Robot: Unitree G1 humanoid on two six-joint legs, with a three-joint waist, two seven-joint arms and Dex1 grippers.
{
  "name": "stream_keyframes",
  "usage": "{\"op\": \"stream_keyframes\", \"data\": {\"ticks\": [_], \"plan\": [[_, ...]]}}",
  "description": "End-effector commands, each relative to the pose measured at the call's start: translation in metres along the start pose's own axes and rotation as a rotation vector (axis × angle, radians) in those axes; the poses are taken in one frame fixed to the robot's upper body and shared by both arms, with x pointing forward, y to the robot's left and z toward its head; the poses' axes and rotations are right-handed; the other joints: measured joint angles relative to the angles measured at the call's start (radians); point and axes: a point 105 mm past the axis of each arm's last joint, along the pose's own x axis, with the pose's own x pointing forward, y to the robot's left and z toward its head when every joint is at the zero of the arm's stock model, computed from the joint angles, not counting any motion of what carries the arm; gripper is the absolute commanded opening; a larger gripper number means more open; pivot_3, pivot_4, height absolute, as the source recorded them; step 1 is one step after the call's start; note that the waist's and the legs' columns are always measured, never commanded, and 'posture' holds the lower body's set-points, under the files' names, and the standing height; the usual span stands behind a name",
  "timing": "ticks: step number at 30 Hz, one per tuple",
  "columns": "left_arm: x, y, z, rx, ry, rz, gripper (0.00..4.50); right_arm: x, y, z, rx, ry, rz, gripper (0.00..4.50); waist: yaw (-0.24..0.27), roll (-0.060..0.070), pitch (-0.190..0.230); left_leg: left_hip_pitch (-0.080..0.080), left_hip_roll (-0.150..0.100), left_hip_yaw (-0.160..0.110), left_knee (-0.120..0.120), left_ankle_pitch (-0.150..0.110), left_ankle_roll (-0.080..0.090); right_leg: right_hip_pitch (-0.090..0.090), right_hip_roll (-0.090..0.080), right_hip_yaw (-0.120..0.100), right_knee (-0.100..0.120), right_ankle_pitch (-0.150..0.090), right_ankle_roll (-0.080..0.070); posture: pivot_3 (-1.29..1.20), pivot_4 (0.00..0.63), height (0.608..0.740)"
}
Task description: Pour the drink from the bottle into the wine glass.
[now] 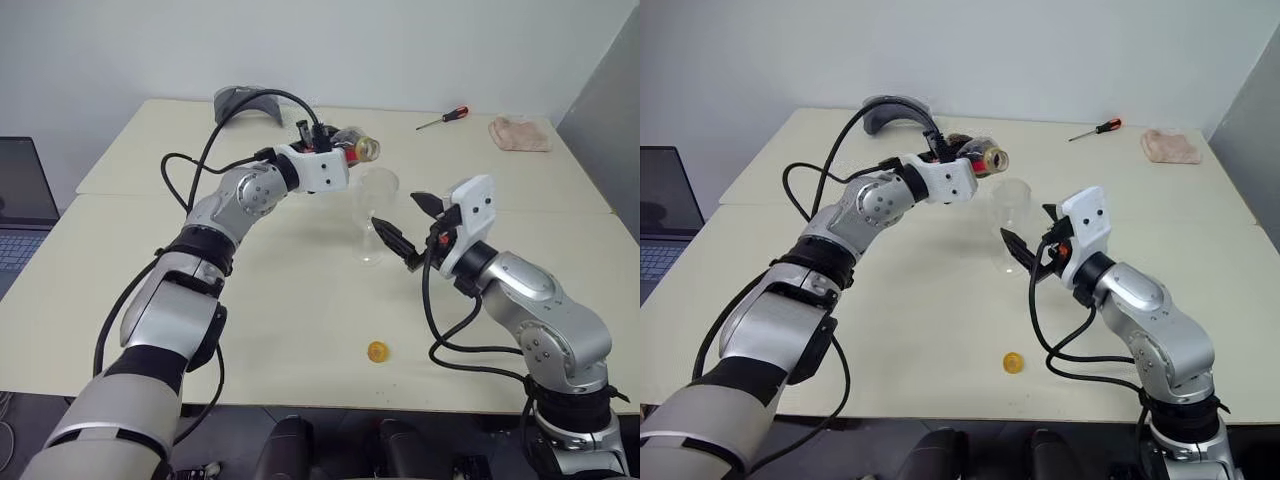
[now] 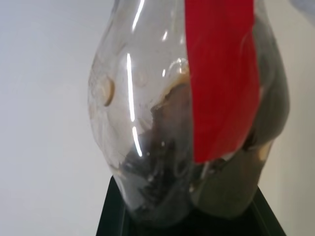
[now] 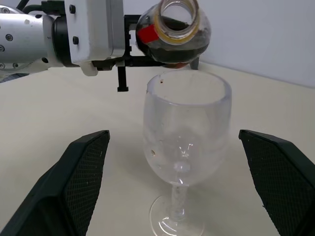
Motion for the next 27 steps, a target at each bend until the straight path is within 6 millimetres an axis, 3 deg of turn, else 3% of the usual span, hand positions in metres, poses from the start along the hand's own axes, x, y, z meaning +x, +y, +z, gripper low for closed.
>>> {"op": "stream_keyframes", "data": {"ticks": [1, 27], "plan": [[0.005, 0.024, 0.013, 0.086, -0.047, 0.064, 0.79, -0.001, -0.001, 0.01, -0.039, -0.031, -0.019, 4.5, 0.0, 0.0, 0.0, 0.0, 0.0, 0.0, 0.0, 0.0, 0.0, 0.0, 0.0, 0.0, 0.0, 0.0, 0.0, 0.0, 0.15, 0.74], [0.006, 0.034, 0.011, 0.277, -0.048, 0.101, 0.76, 0.001, -0.002, 0.002, -0.044, -0.006, -0.045, 4.5, 0.0, 0.0, 0.0, 0.0, 0.0, 0.0, 0.0, 0.0, 0.0, 0.0, 0.0, 0.0, 0.001, 0.0, 0.0, 0.0, 0.15, 0.74]]}}
